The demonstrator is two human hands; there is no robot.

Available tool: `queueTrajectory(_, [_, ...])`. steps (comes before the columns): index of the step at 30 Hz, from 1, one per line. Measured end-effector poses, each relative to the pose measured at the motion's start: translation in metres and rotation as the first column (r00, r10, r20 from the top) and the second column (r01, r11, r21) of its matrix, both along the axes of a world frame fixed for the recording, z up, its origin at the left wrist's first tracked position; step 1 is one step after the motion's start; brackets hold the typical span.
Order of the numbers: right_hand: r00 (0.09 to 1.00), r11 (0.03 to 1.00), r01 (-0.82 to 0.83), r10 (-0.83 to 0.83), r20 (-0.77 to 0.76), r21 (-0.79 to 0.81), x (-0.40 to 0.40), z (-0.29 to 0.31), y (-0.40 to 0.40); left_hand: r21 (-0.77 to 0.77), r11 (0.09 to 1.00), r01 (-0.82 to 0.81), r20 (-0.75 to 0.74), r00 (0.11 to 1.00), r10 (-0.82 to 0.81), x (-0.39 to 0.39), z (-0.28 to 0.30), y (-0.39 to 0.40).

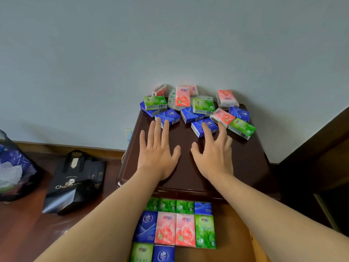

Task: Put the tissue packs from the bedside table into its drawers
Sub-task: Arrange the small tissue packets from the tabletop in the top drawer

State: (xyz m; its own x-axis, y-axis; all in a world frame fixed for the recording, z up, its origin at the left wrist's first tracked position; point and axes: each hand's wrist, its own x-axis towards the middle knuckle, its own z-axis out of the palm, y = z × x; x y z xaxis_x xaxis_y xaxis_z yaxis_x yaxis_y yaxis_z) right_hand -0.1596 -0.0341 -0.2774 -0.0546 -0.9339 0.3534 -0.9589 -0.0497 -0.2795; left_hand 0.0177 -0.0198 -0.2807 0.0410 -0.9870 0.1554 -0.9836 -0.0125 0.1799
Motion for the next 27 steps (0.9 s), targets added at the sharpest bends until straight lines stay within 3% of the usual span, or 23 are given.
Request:
queueTrajectory(4, [0.998,1.000,-0.004,0.004,0.056,-0.011,-0.001,-0.001,0.001,-0.118,0.989,-0.094,-0.119,0.990,0.080,-0.002,0.004,-0.028])
queueTrajectory(8, [0.996,0.999,0.014,-0.011,0.092,-0.032,-0.001,-0.003,0.000,-0.163,0.979,-0.124,-0.123,0.987,0.105,-0.003,0.002,-0.040])
queueTrajectory(13, [0.998,0.999,0.042,-0.041,0.051,-0.026,0.000,-0.002,-0.001,-0.368,0.921,-0.126,-0.159,0.985,0.072,-0.003,0.003,-0.034])
queueTrajectory(18, [1.000,0.999,0.007,-0.006,0.023,-0.046,-0.001,-0.001,-0.002,-0.210,0.978,-0.019,-0.157,0.988,-0.014,0.000,0.004,-0.022])
queueTrajectory(23, [0.998,0.999,-0.025,0.027,0.053,-0.038,-0.002,0.000,0.000,-0.251,0.964,-0.086,-0.289,0.957,0.010,-0.004,0.005,0.038])
queueTrajectory(27, [0.988,0.990,-0.089,0.074,0.135,0.113,-0.009,0.010,0.001,-0.252,0.960,-0.125,-0.462,0.887,-0.006,-0.001,0.006,0.094])
